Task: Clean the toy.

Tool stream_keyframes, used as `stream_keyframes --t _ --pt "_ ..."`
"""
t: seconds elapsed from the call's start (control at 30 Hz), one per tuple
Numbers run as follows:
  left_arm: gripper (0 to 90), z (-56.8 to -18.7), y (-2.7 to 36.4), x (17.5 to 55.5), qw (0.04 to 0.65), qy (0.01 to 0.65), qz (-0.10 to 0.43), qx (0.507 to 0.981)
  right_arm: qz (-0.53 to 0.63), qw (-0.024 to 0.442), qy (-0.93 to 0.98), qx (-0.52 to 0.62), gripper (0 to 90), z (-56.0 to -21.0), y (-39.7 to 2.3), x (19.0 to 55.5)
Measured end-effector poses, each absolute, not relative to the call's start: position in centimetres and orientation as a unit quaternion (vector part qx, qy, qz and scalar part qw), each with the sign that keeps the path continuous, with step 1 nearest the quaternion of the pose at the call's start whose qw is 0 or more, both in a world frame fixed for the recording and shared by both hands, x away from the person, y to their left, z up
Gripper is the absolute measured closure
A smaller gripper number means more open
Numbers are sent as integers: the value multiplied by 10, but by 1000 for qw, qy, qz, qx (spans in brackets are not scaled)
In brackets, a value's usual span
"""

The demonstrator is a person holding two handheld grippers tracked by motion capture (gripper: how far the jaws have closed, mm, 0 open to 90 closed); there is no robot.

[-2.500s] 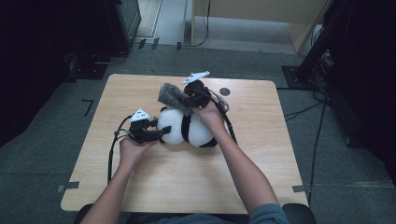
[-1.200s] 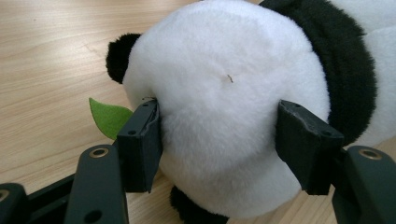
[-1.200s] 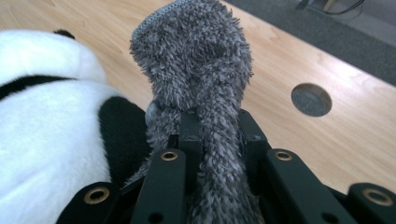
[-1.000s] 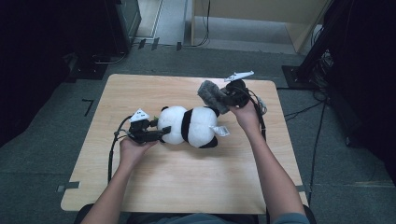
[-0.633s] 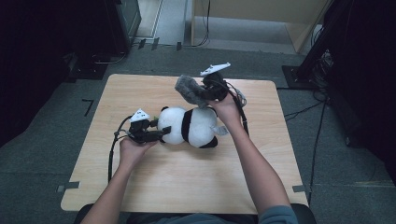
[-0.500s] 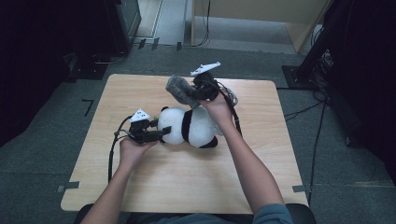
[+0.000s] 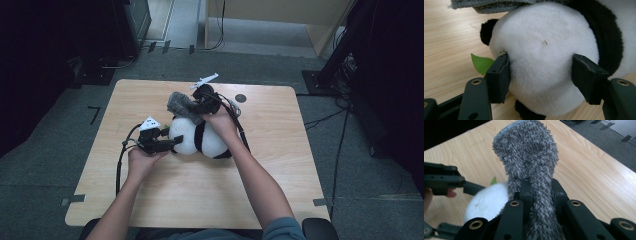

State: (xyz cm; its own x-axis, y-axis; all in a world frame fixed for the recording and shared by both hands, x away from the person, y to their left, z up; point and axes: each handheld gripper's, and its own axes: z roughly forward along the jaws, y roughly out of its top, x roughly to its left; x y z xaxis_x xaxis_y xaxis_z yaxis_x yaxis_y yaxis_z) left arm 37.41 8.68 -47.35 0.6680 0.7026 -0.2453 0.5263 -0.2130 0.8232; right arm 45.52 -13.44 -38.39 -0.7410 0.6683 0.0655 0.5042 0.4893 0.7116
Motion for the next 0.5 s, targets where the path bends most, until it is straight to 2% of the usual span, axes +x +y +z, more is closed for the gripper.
stream_keyframes --t 0.5 --pt "347 -475 86 374 491 398 87 770 361 124 839 387 769 -384 -195 461"
